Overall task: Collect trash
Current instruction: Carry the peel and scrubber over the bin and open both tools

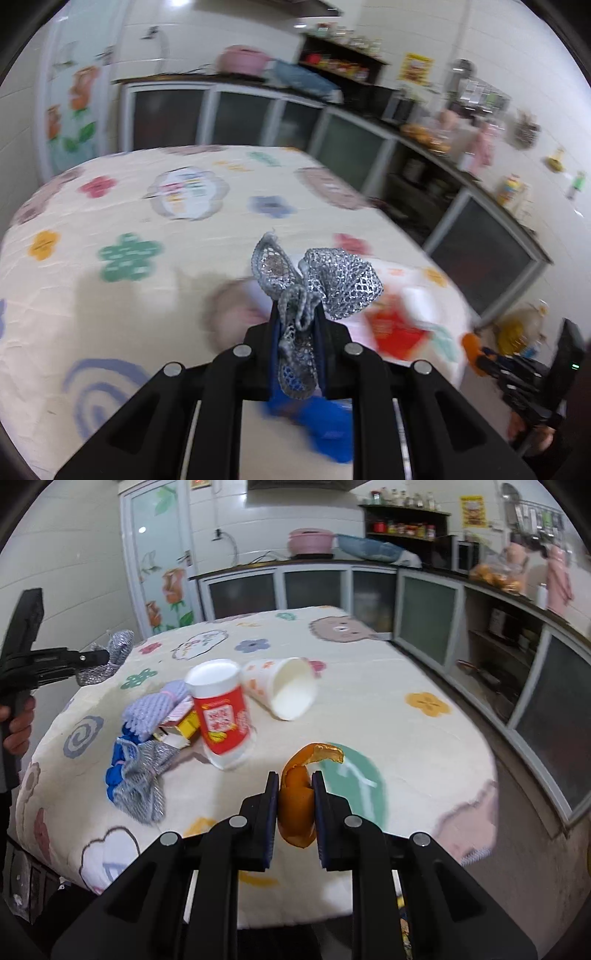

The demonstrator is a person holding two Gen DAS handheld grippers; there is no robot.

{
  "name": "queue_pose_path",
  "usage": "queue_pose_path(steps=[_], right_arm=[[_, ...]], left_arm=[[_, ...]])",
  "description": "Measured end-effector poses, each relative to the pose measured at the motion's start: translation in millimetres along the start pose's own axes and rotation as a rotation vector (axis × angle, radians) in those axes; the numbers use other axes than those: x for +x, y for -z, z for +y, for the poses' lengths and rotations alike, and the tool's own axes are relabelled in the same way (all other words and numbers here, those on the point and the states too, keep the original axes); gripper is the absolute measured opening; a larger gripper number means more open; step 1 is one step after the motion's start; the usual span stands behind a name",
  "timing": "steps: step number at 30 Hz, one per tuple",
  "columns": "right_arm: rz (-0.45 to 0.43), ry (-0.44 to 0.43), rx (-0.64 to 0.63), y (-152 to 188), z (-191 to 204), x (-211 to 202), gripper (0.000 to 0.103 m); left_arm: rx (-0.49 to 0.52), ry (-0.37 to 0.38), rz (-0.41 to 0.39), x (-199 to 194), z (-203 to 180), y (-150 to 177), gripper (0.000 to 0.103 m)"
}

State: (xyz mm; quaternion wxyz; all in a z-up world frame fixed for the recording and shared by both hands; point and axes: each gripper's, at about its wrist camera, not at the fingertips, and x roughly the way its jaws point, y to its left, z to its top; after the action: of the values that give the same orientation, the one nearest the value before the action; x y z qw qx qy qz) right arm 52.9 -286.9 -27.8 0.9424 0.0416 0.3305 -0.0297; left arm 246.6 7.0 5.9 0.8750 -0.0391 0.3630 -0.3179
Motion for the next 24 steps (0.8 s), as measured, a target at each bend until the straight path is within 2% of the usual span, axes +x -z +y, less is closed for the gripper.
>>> queue_pose_path(steps=[6, 13, 19, 24], right_arm=[[-0.043, 0.110, 0.064, 23, -43, -50, 0.017], [-0.042, 0.258, 0.169, 63, -101, -95, 0.017], [-0.023, 0.338, 0.246, 96, -136, -118, 0.017], [0.010, 0.375, 0.311, 127, -160, -125, 0.017]], left_arm=[[0.135, 0.163, 0.026, 5, -94, 13, 0.015], [0.299, 0.335, 0.116, 30, -204, 42, 0.015], [0.403, 0.425, 0.222, 58, -271, 76, 0.015], [0.466, 0.451, 0.295, 80, -309, 103, 0.015]])
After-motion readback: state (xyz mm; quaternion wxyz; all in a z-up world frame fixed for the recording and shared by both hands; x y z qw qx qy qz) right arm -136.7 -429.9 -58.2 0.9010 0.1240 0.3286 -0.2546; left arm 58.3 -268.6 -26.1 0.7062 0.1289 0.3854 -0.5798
